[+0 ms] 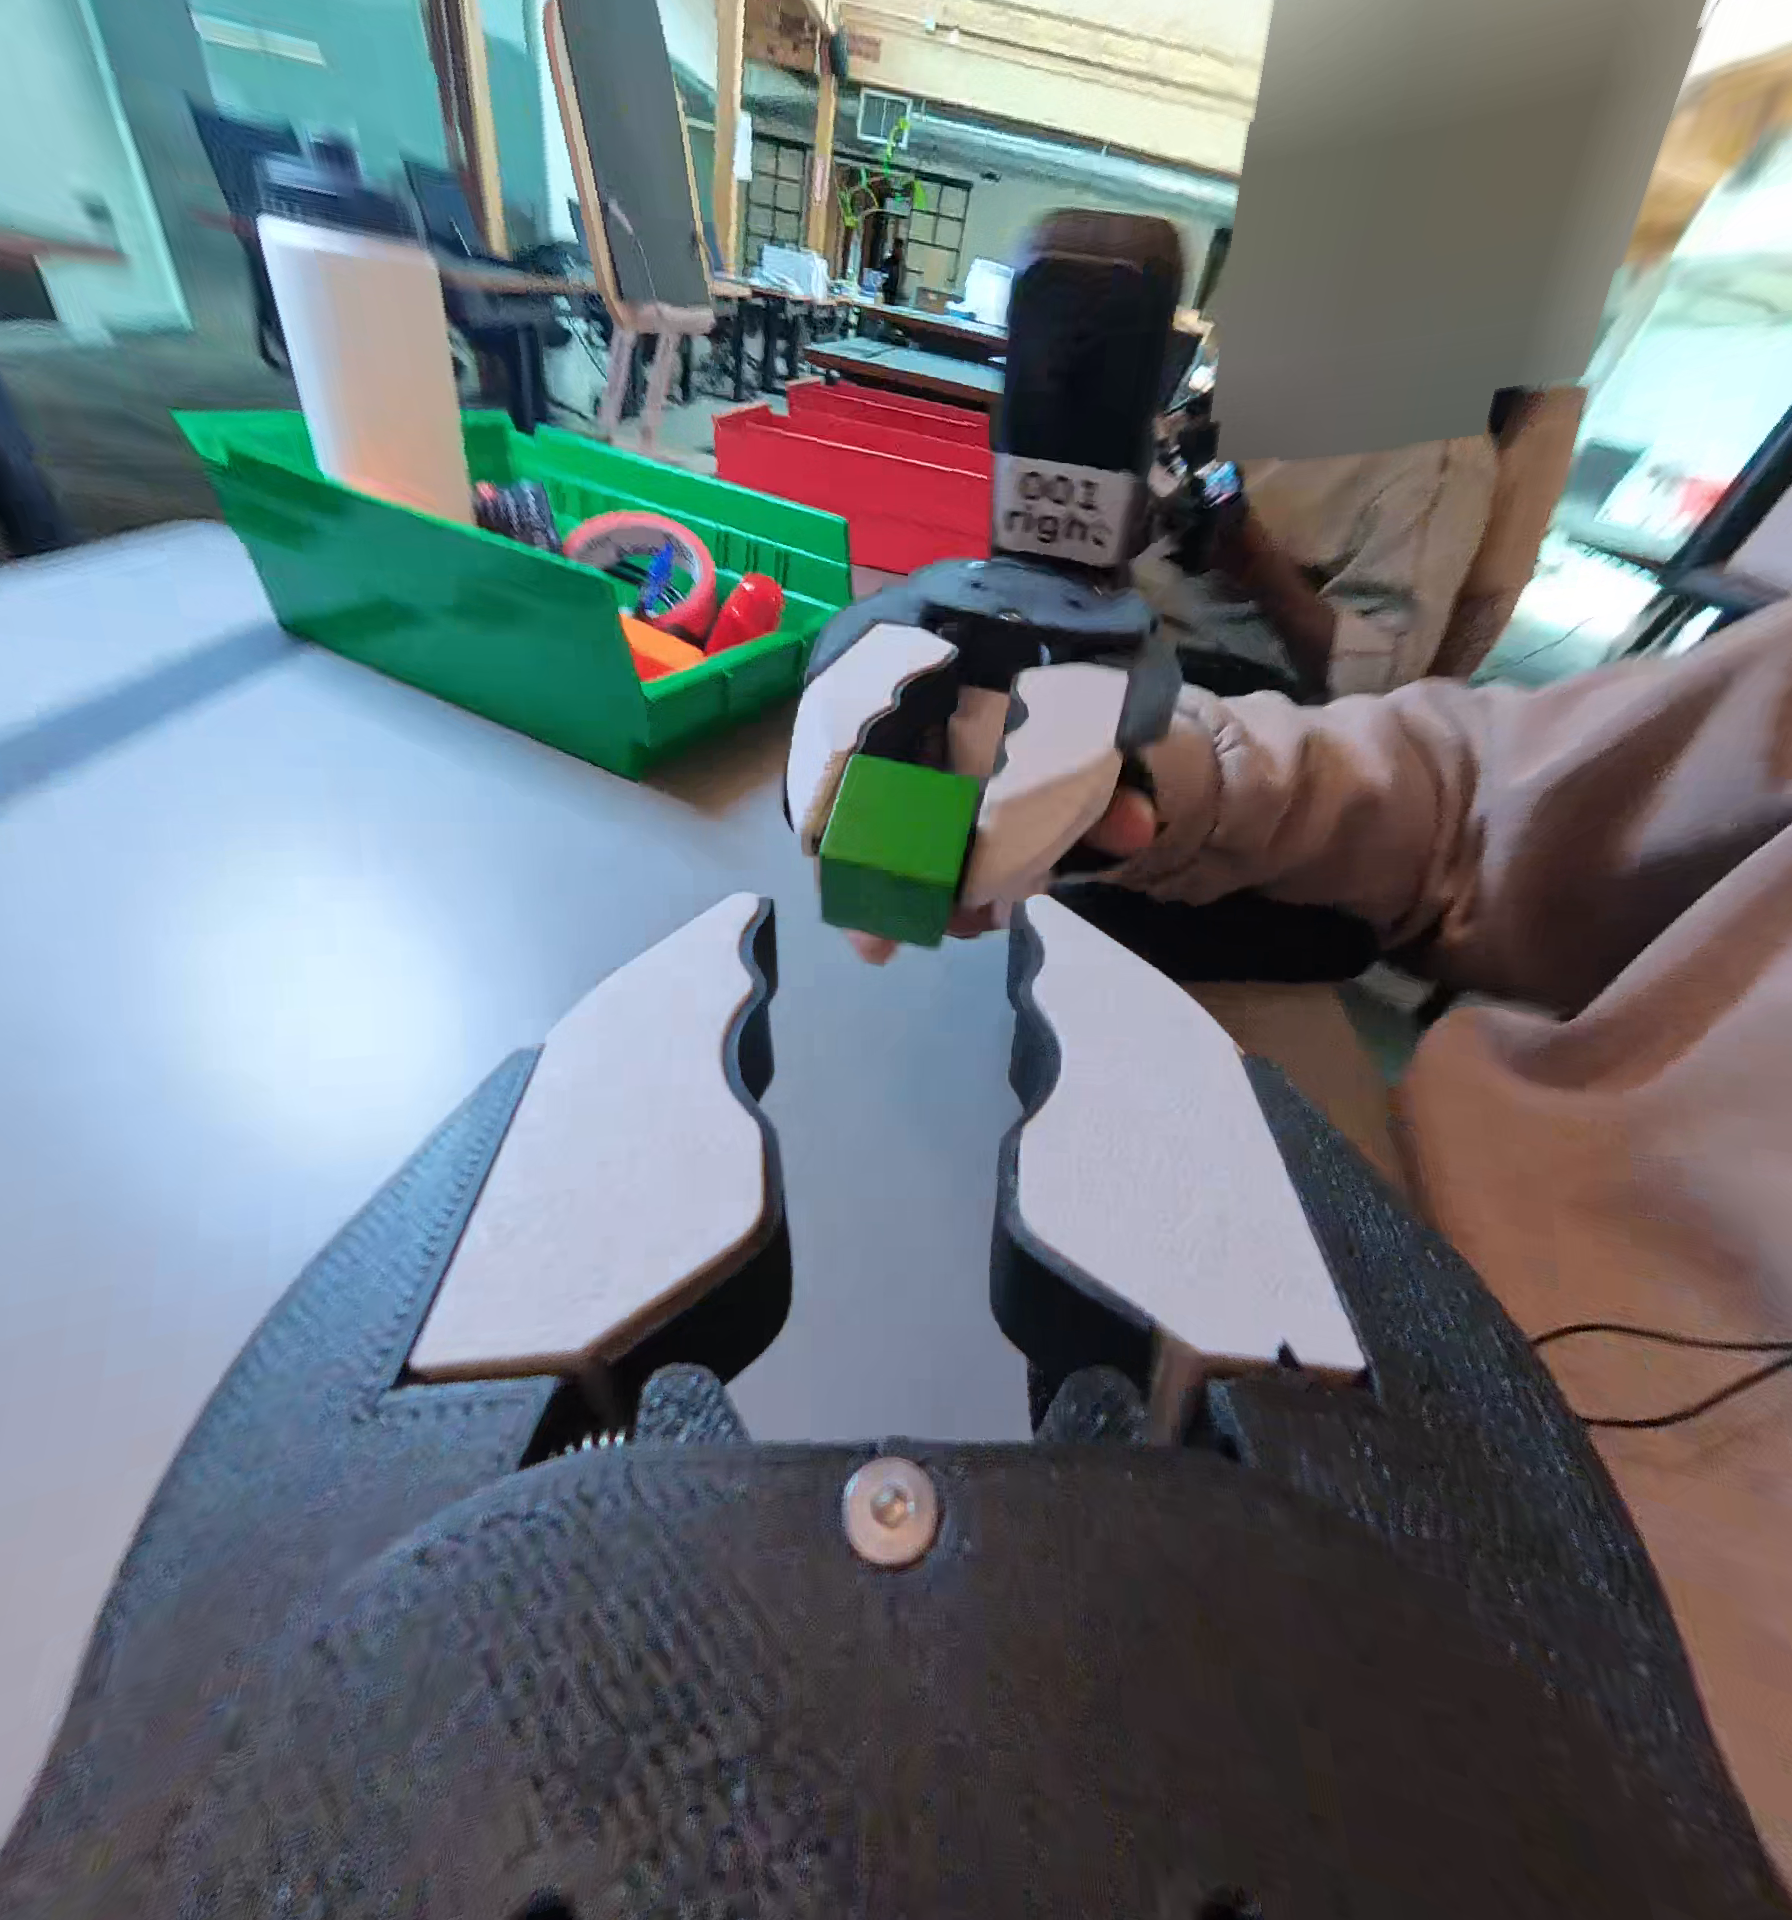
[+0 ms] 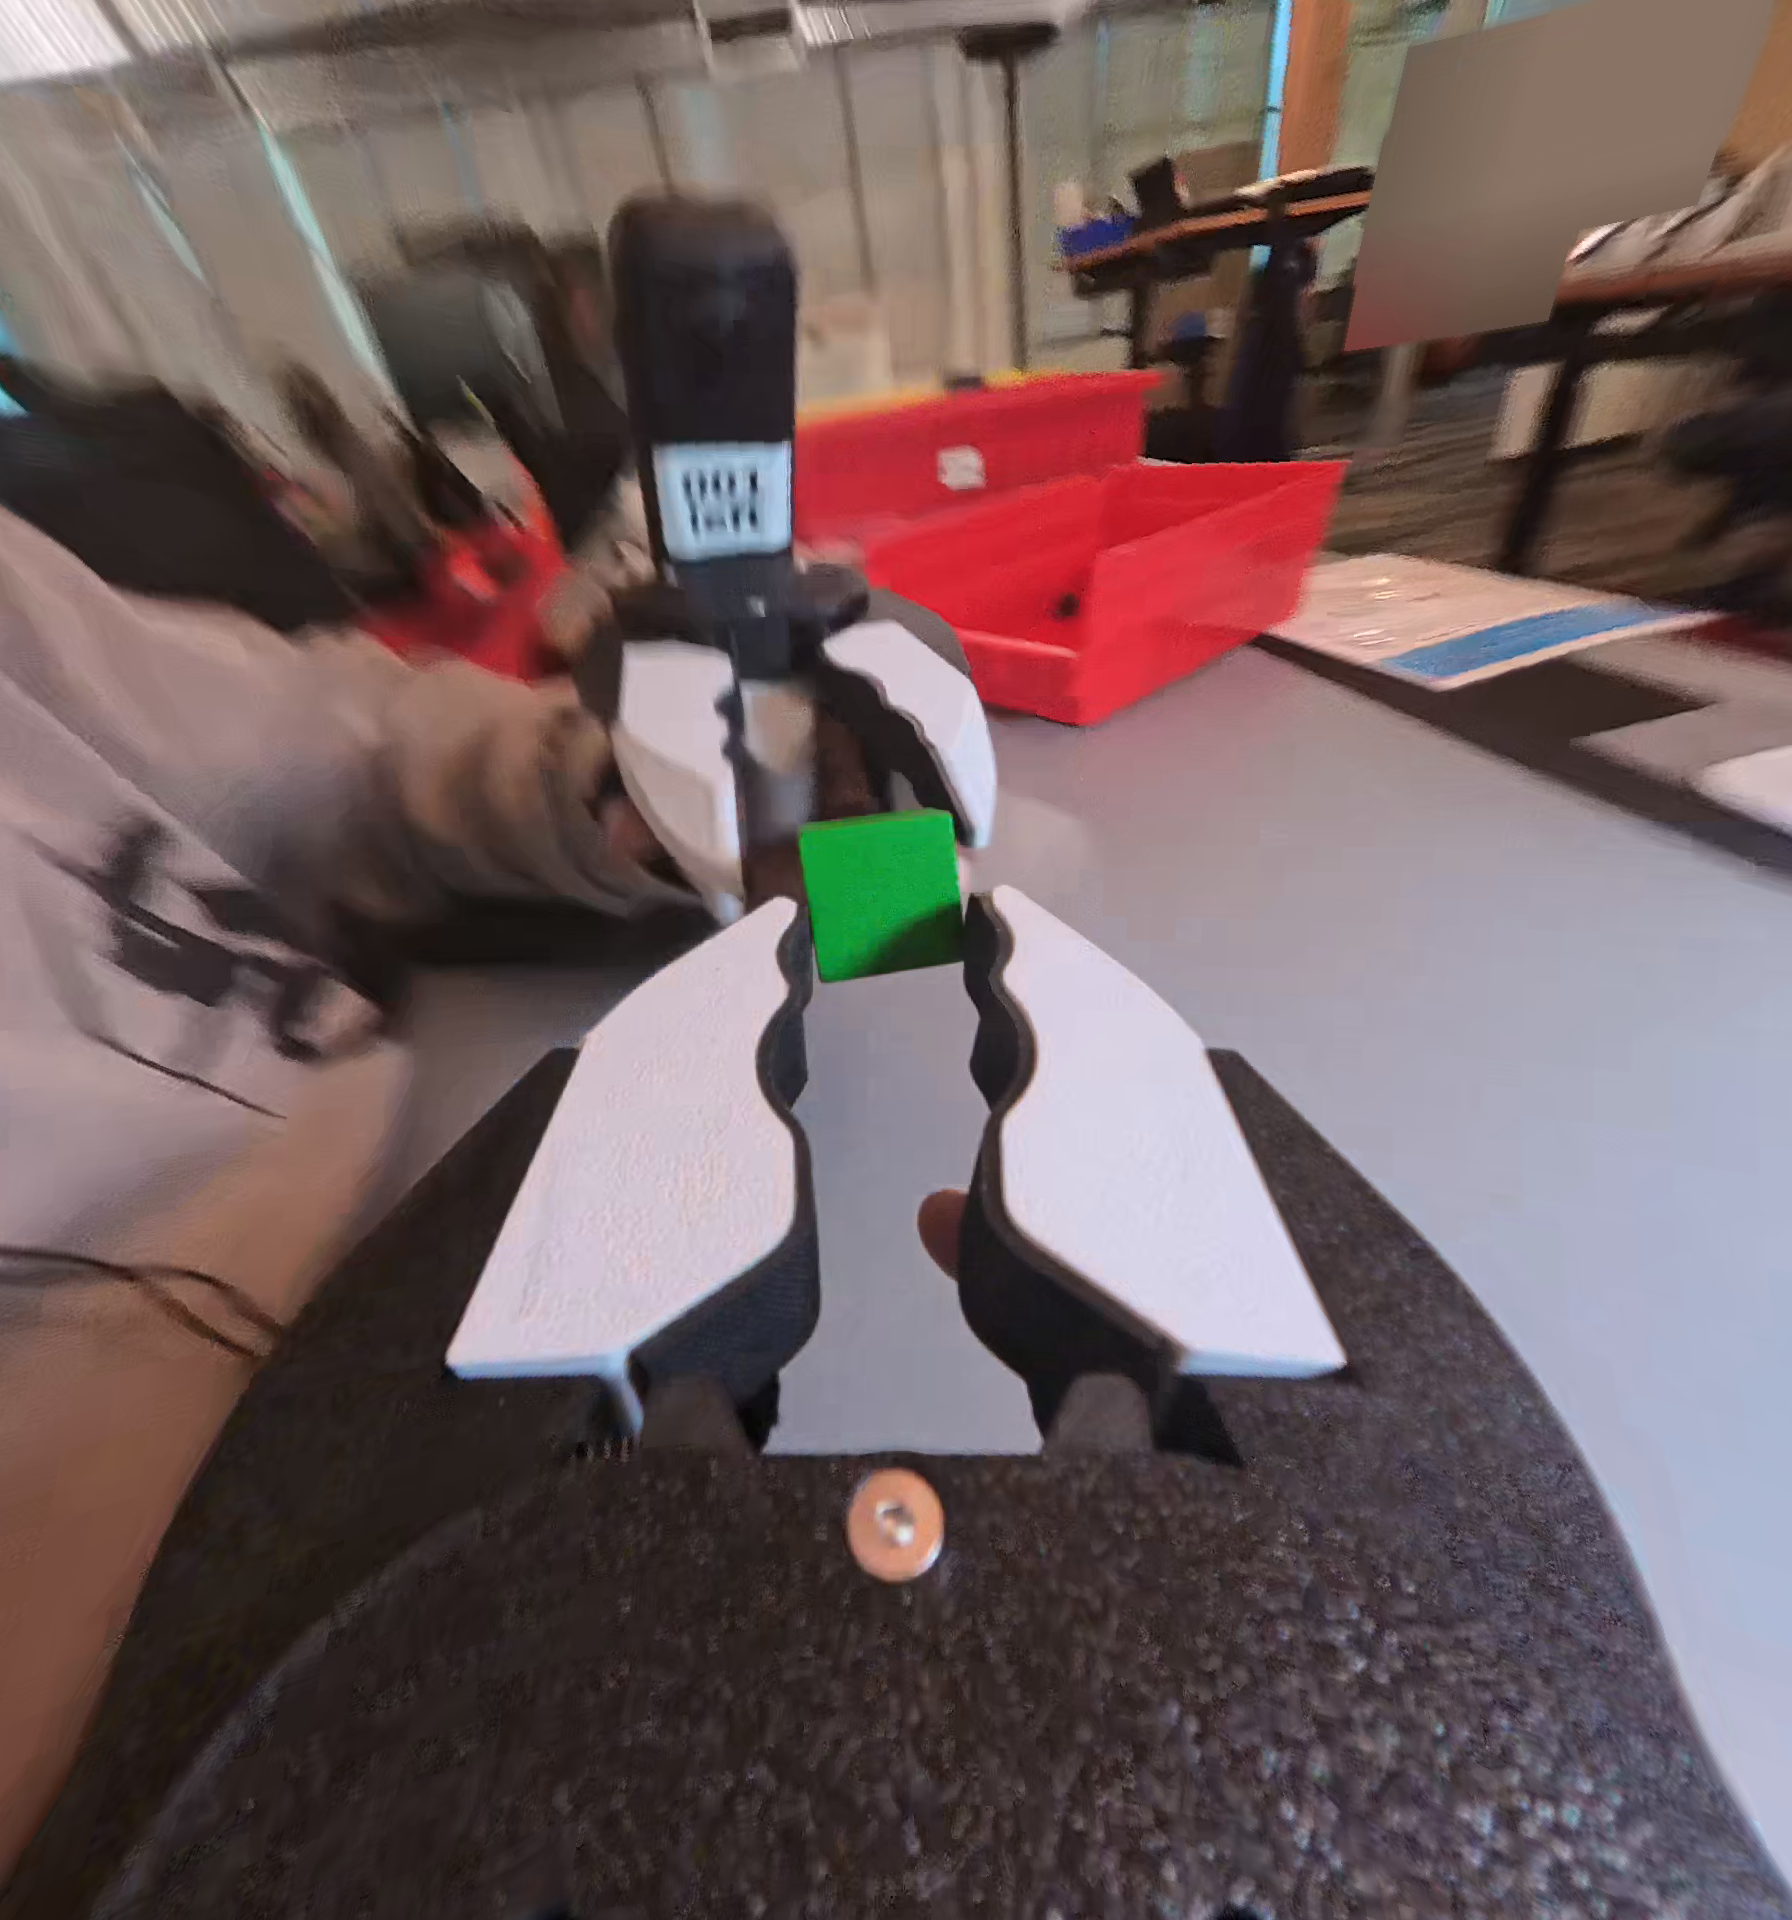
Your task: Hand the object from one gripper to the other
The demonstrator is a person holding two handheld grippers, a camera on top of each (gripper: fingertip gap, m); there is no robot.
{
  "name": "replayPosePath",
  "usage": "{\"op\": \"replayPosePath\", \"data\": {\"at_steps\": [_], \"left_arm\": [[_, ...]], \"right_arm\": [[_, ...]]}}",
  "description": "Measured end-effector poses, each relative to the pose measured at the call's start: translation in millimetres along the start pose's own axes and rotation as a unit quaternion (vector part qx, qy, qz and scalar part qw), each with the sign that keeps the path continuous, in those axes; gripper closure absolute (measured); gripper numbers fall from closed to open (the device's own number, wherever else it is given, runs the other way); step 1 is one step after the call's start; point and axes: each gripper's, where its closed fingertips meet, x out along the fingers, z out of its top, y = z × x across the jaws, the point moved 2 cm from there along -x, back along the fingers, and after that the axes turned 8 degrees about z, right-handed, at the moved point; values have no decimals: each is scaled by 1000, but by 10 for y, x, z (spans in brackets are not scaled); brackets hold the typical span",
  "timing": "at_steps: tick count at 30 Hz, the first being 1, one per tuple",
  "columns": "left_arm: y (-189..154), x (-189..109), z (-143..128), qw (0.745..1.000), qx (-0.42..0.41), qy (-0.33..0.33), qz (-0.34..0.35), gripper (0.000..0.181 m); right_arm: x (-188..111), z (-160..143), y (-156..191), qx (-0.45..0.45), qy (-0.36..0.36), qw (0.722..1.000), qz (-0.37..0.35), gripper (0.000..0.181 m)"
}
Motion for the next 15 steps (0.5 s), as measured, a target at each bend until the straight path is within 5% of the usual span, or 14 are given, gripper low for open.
{"op": "replayPosePath", "data": {"at_steps": [6,10,15], "left_arm": [[-158,-4,75,967,237,-50,85,133],[-237,-50,166,952,277,-86,95,137],[-334,-107,157,950,294,-90,48,151]], "right_arm": [[44,201,167,249,-158,940,171,154],[167,166,325,313,-158,906,237,153],[200,80,403,328,-123,895,276,153]]}}
